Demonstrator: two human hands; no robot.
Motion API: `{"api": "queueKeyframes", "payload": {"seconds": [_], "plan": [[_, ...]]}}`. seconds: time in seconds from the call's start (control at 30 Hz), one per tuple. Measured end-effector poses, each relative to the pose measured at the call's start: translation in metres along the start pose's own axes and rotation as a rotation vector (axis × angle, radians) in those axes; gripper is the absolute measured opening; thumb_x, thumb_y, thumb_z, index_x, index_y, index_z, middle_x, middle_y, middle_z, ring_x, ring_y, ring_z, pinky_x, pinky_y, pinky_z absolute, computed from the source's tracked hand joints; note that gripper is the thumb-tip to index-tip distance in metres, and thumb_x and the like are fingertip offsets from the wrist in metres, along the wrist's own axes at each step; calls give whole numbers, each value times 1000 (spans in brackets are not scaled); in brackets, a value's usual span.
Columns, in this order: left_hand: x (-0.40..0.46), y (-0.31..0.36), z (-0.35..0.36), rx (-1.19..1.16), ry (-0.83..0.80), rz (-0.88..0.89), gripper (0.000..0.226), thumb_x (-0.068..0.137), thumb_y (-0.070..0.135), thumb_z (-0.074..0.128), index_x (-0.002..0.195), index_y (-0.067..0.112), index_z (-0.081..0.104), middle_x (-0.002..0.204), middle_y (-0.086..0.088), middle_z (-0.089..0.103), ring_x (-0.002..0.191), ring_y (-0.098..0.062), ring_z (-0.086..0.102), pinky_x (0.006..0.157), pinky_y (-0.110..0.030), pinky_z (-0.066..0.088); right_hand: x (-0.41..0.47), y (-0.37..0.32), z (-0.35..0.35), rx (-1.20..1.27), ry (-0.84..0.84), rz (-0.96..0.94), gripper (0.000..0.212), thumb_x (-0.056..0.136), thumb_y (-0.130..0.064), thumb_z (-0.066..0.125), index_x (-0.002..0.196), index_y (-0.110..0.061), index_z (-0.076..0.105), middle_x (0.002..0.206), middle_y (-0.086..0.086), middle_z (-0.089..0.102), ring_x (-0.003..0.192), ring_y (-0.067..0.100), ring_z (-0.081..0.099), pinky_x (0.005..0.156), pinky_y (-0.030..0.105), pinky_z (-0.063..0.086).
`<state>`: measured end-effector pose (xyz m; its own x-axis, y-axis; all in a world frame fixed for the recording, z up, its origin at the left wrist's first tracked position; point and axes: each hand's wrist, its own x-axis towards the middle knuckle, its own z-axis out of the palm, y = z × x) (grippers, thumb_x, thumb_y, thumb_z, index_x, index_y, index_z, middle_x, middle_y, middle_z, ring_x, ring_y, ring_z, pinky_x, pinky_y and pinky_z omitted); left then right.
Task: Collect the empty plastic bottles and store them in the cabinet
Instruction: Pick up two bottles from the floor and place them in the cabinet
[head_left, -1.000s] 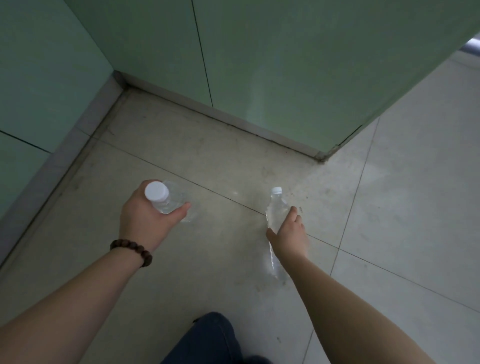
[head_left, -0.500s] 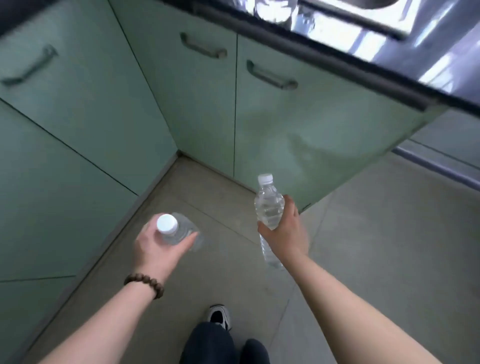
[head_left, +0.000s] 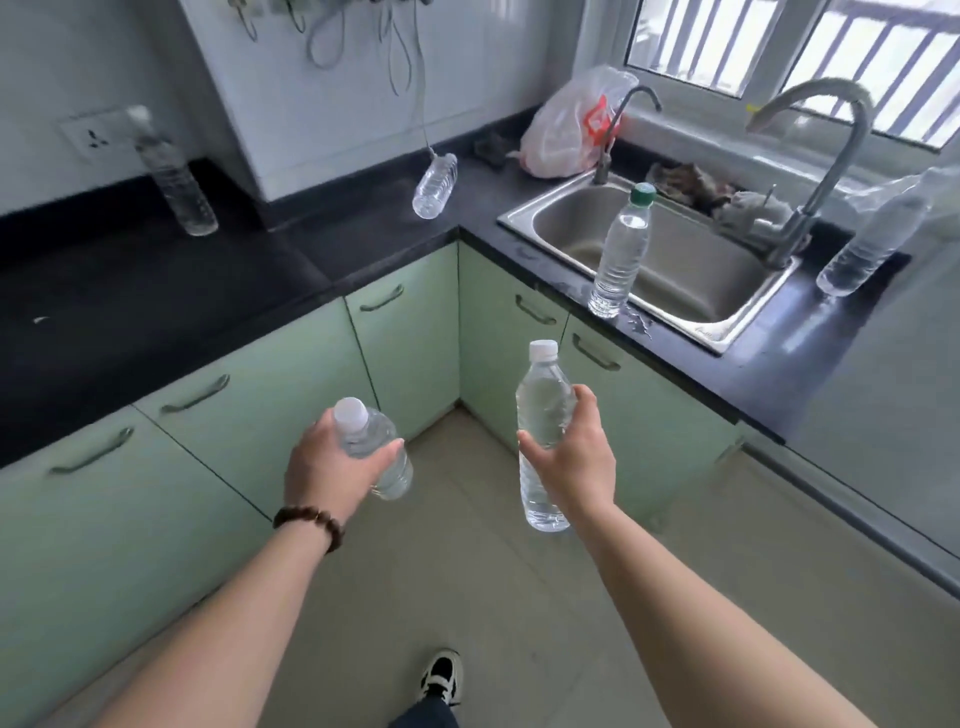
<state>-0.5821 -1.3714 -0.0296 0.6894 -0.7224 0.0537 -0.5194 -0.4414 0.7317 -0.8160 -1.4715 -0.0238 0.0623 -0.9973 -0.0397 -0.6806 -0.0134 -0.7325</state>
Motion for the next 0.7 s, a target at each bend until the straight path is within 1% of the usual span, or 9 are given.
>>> {"api": "queueKeyframes", "payload": {"seconds": [0.1,0.2,0.3,0.37,0.5,0.6,0.7], "plan": [[-28,-11,-28,-40,81,-52,48,60,49,84,93,21,61,89,3,66,83,-20,61,72,-26,43,-22,-18,8,-4,-43,-67,81,74,-44,72,140,-27,28,133,-9,52,112,20,57,80,33,47],[-54,-28,-57,-69,191,-128,51,62,45,85,96,17,60,92,3,64,85,-19,58,74,-25,41,-45,-42,29,-10,-118,-142,82,73,-45,72,140,-28,27,136,-9,50,113,20,57,80,31,46],[-82,-57,-92,-54,307,-229,54,60,46,86,97,15,61,95,0,66,89,-23,61,77,-29,47,-77,-73,59,-16,-239,-225,82,73,-43,72,141,-28,27,137,-10,49,115,20,56,81,31,45],[-97,-73,-110,-47,348,-272,55,59,46,86,96,13,62,94,-3,68,89,-26,63,77,-31,50,-96,-88,76,-10,-295,-270,81,73,-42,72,140,-27,28,135,-9,51,113,20,57,79,30,44],[-141,-115,-166,-44,484,-385,52,57,48,86,91,16,62,90,-2,69,87,-25,65,75,-33,52,-154,-131,117,-15,-439,-423,78,75,-41,72,138,-24,30,130,-6,53,109,22,58,76,32,44],[-180,-147,-209,-24,596,-476,52,57,48,86,92,17,62,91,-3,69,88,-25,65,76,-35,53,-203,-160,144,-23,-536,-533,79,75,-42,72,139,-23,29,133,-5,51,111,22,57,77,34,46],[-221,-179,-252,-15,697,-569,52,57,49,85,92,19,63,92,-3,69,91,-26,65,75,-34,52,-258,-182,168,-16,-629,-626,76,75,-41,72,136,-26,30,132,-8,51,109,21,58,72,32,45]]}}
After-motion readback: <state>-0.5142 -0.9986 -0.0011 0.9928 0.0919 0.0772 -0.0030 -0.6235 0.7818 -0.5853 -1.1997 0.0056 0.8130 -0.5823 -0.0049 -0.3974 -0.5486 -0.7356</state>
